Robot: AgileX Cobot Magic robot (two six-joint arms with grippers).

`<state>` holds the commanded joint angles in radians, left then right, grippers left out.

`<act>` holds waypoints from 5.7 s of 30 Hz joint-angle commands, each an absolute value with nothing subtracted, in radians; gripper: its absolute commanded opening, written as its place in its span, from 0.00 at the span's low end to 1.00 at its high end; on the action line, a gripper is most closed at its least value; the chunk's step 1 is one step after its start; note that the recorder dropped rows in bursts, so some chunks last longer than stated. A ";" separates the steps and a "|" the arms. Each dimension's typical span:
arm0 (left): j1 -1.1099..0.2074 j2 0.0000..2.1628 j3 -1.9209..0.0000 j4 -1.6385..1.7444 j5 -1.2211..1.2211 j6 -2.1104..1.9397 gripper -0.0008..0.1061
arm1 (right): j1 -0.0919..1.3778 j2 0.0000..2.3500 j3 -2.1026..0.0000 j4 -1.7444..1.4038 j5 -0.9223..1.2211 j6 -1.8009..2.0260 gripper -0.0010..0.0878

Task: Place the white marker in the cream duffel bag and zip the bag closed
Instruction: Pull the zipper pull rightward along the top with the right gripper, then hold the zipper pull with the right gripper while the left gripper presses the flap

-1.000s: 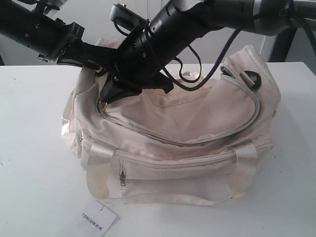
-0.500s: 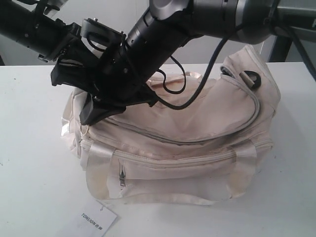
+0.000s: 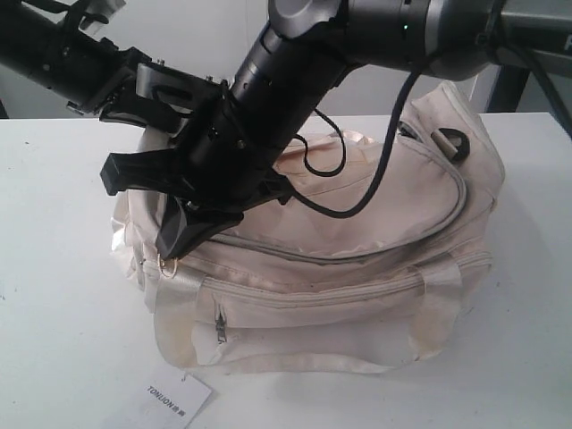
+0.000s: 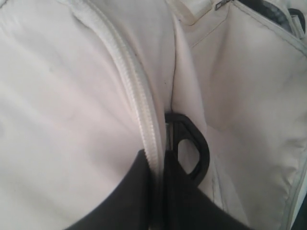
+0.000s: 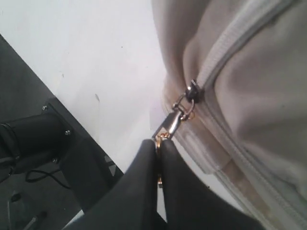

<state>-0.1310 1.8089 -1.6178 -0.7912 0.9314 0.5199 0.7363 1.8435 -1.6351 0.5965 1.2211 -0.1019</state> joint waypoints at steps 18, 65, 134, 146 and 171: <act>-0.131 1.809 -1.618 -0.624 0.907 0.520 0.01 | 0.736 1.822 -1.635 0.430 1.221 -0.102 0.01; -0.131 1.809 -1.618 -0.455 0.909 0.527 0.01 | 0.603 1.516 -1.360 0.000 1.221 0.007 0.01; -0.131 1.658 -1.618 -0.631 1.169 1.028 0.50 | 0.477 1.387 -1.212 0.148 0.959 0.085 0.01; -0.290 1.659 -1.441 -0.794 1.108 1.517 0.50 | 0.477 1.387 -1.177 0.153 0.888 0.188 0.01; -0.481 1.667 -1.278 -0.920 0.816 1.737 0.61 | 0.477 1.387 -1.177 0.153 0.880 0.206 0.01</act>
